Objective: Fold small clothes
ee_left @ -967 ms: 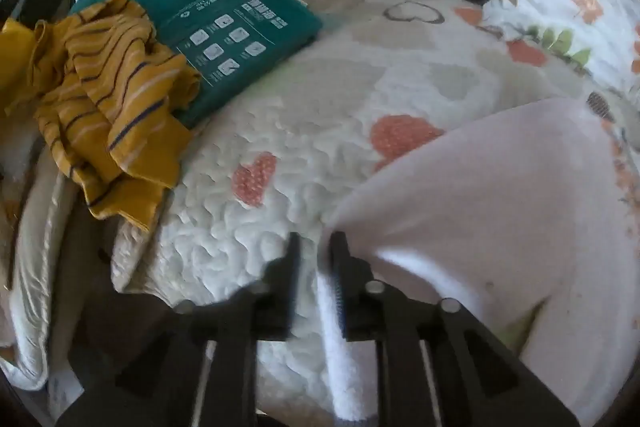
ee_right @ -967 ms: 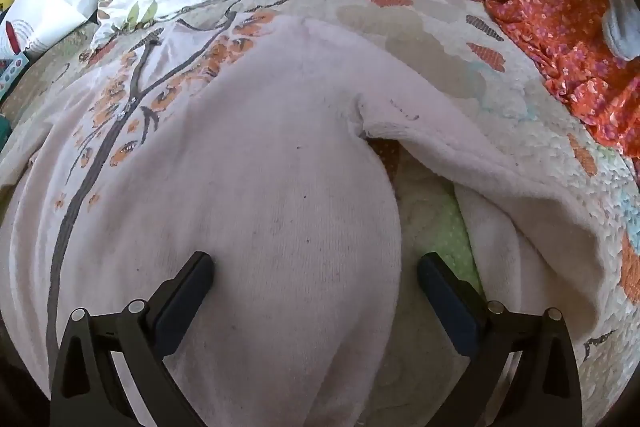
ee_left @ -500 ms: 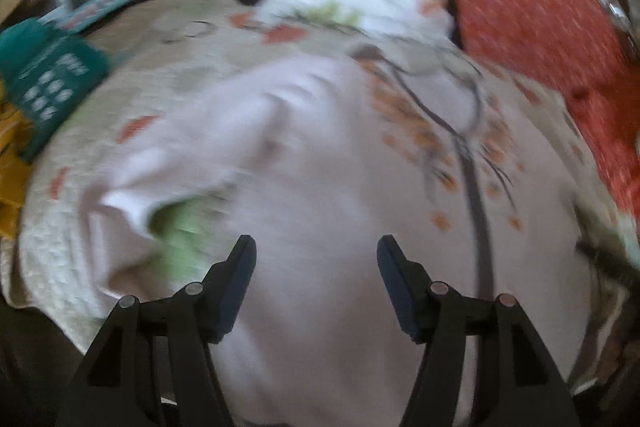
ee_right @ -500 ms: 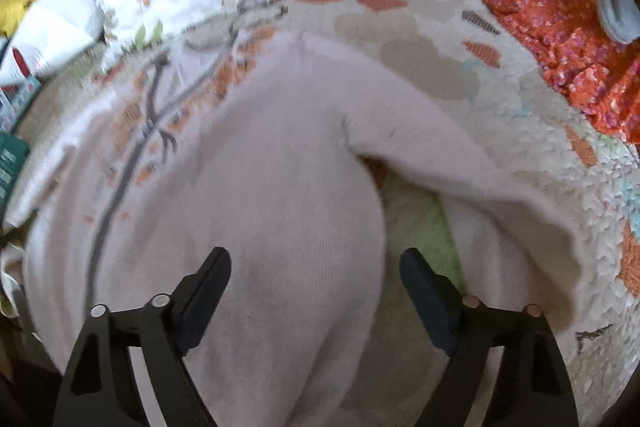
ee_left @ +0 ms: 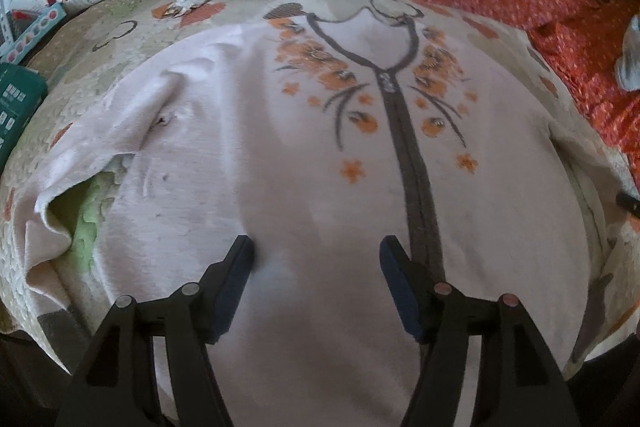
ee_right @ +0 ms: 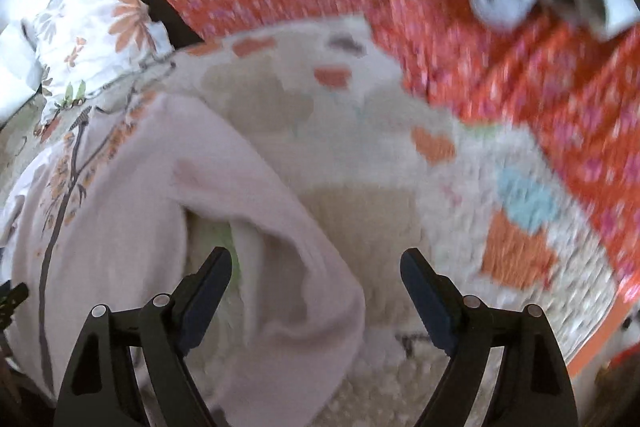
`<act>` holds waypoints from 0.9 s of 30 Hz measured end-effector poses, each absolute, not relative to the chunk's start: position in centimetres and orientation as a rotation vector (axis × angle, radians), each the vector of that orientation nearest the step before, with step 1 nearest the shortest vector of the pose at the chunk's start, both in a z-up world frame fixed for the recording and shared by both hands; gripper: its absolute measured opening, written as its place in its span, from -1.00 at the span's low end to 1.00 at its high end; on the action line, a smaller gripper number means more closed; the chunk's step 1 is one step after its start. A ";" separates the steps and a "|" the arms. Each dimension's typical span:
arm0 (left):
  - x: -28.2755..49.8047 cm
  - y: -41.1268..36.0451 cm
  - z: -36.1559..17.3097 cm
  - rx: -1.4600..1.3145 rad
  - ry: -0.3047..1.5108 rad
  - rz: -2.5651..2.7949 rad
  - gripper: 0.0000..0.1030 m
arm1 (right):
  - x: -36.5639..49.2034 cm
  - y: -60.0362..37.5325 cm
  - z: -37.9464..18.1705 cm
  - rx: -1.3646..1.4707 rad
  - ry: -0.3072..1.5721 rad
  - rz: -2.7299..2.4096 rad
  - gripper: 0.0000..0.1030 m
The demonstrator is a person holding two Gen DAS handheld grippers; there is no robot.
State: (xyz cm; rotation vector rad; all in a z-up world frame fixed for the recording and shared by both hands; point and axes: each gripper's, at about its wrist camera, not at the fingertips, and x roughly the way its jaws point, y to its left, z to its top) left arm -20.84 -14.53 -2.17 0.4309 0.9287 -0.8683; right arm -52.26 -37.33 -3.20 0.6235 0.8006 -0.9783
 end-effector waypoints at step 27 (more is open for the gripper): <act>-20.4 -13.5 -2.1 0.381 0.966 -0.886 0.34 | -58.9 -33.4 0.9 0.148 1.003 -1.603 0.04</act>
